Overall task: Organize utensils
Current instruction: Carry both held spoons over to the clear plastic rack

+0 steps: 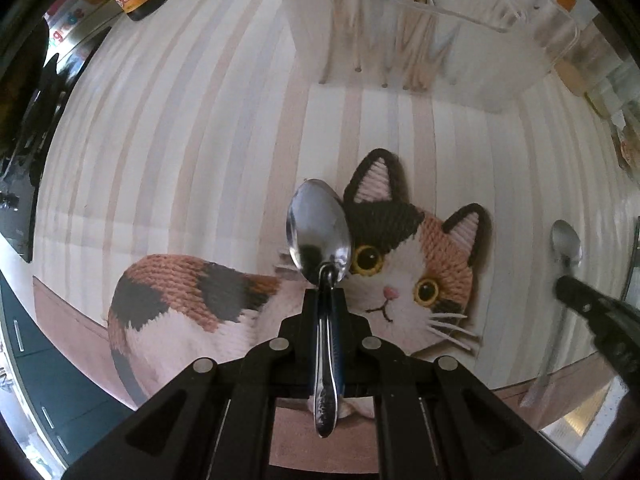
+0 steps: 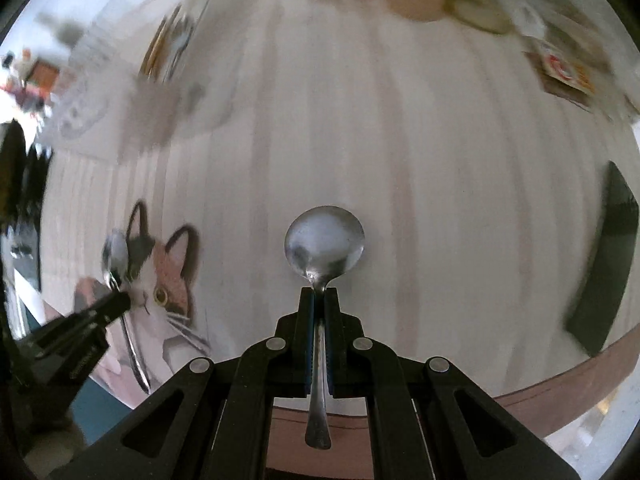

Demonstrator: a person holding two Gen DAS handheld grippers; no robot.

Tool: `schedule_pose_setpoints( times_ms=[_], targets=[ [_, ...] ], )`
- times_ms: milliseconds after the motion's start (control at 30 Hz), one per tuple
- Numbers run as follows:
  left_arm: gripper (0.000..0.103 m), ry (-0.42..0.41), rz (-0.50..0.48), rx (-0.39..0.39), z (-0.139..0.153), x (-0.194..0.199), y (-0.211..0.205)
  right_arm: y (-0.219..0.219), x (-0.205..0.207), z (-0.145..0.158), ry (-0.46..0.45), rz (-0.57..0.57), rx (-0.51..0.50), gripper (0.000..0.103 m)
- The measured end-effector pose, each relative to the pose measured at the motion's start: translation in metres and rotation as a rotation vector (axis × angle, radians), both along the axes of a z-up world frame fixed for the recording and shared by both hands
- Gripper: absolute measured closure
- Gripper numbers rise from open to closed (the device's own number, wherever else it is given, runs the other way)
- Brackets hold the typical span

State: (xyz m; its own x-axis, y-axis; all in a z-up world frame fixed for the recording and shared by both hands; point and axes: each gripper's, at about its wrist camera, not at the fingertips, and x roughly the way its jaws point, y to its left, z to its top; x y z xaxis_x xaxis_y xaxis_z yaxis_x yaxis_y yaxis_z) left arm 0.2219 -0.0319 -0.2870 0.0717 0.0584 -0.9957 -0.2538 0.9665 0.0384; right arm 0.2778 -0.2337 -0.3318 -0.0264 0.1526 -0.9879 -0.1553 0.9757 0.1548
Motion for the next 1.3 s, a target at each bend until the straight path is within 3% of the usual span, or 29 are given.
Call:
schedule_pose_setpoints(
  times_ms=[133,433,867,1067,1300],
  targets=[
    [0.099,-0.007,-0.004,-0.017,0.000,-0.016,0.001,0.008,-0.003,0.000,-0.004,0.020,-0.036,0.099],
    [0.098,-0.006,-0.009,-0.037,-0.002,0.007,0.004,0.020,0.003,0.001,0.005,0.005,-0.052,0.099],
    [0.099,-0.031,-0.020,-0.020,-0.006,0.000,0.001,0.023,-0.004,0.003,-0.021,0.015,-0.085,0.099],
    [0.103,-0.111,-0.053,-0.001,0.035,-0.013,-0.002,0.028,-0.014,0.031,-0.064,0.007,-0.031,0.099],
    [0.103,-0.226,-0.031,-0.031,0.096,-0.017,0.010,0.036,-0.013,0.094,-0.165,0.016,0.067,0.099]
  ],
)
